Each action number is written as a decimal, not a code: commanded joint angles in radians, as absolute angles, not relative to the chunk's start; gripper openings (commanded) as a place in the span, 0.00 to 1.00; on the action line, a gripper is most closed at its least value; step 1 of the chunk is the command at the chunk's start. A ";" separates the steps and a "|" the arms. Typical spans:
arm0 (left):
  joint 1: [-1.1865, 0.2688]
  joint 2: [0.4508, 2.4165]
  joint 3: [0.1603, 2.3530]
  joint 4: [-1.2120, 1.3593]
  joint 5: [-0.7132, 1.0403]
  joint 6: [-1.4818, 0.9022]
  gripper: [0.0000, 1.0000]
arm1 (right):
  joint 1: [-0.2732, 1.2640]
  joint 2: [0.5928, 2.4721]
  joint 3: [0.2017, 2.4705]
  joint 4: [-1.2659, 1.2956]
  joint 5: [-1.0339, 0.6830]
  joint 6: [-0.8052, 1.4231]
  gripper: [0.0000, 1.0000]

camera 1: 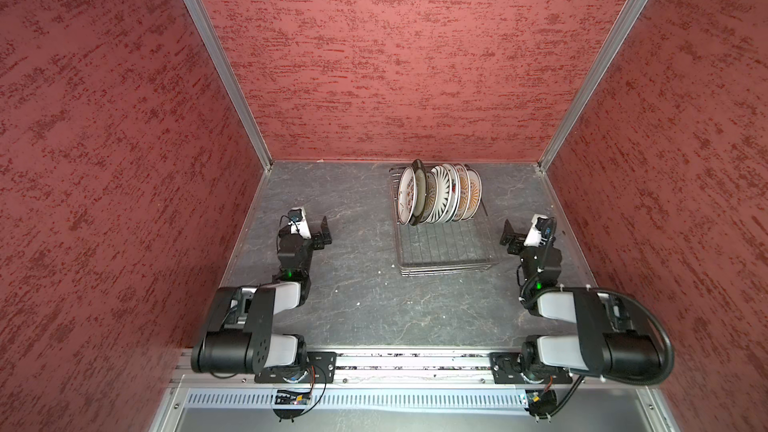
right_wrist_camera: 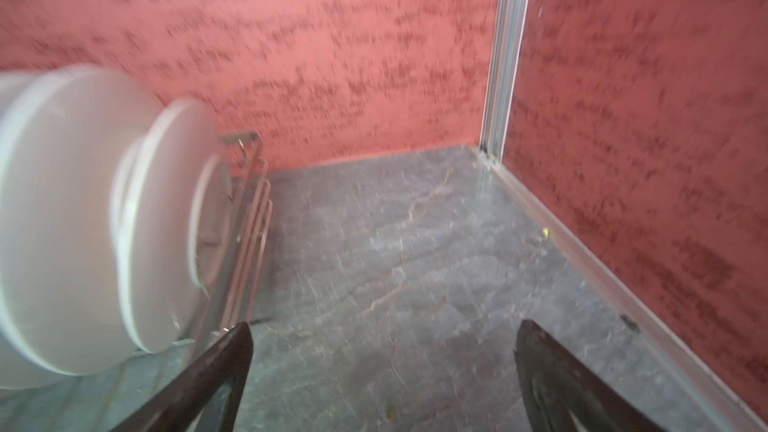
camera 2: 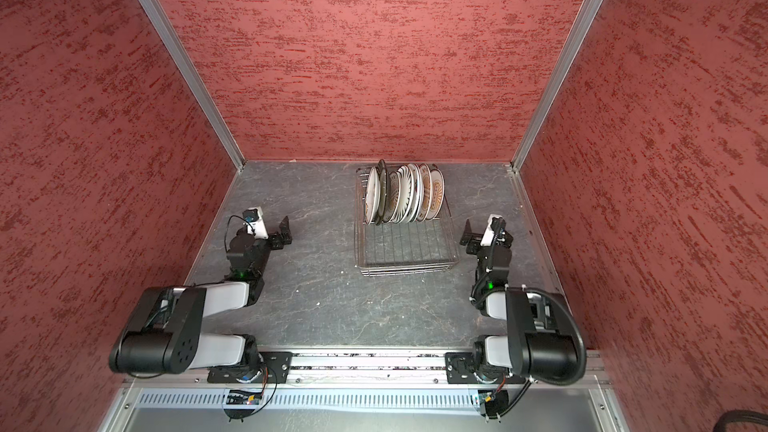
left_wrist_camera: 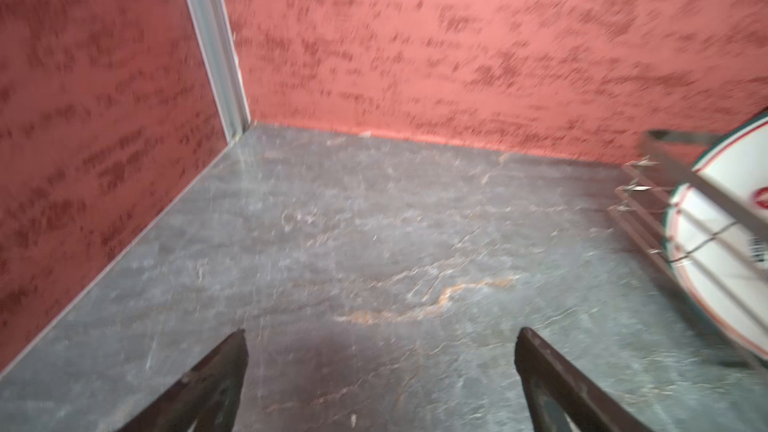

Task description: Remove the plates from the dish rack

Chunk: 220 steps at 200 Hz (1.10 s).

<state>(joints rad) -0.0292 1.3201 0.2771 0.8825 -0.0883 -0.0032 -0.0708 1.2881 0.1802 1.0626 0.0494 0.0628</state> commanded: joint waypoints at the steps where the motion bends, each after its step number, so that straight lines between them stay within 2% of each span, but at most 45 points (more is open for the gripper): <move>1: -0.043 1.217 0.303 0.760 -0.091 0.021 0.99 | -0.064 1.120 0.220 0.878 0.060 0.128 0.99; 34: -0.043 1.085 0.308 0.706 0.022 -0.085 0.99 | -0.064 0.908 0.271 0.675 0.048 0.251 0.99; 48: -0.044 1.029 0.298 0.744 0.064 -0.218 0.99 | -0.066 0.818 0.269 0.616 0.126 0.451 0.99; 56: -0.044 0.990 0.295 0.729 0.060 -0.359 0.99 | -0.066 0.772 0.295 0.472 0.148 0.630 0.99; 65: -0.043 0.935 0.304 0.657 0.070 -0.508 0.99 | -0.067 0.741 0.316 0.435 0.072 0.642 0.99; 80: -0.046 0.883 0.308 0.639 0.143 -0.611 0.99 | -0.067 0.726 0.344 0.431 -0.062 0.648 0.99; 93: -0.047 0.850 0.300 0.611 0.121 -0.734 0.99 | -0.068 0.721 0.354 0.479 -0.199 0.610 0.99; 107: -0.042 0.832 0.275 0.639 0.146 -0.826 0.99 | -0.069 0.712 0.337 0.572 -0.274 0.647 0.99; 124: -0.044 0.833 0.210 0.816 0.225 -0.844 0.99 | -0.068 0.718 0.286 0.719 -0.309 0.741 0.99; 135: -0.044 0.833 0.197 0.888 0.247 -0.864 0.99 | -0.068 0.735 0.308 0.698 -0.314 0.751 0.99; 154: -0.055 0.820 0.257 0.791 0.294 -0.876 0.99 | -0.063 0.799 0.448 0.468 -0.299 0.740 0.95; 171: -0.092 0.820 0.321 0.671 0.289 -0.851 0.99 | -0.060 0.876 0.511 0.461 -0.352 0.733 0.86; 203: -0.164 0.889 0.306 0.813 0.300 -0.804 0.99 | -0.010 1.010 0.641 0.456 -0.377 0.723 0.84; 220: -0.191 0.919 0.333 0.794 0.318 -0.779 0.99 | 0.066 1.070 0.734 0.397 -0.345 0.680 0.84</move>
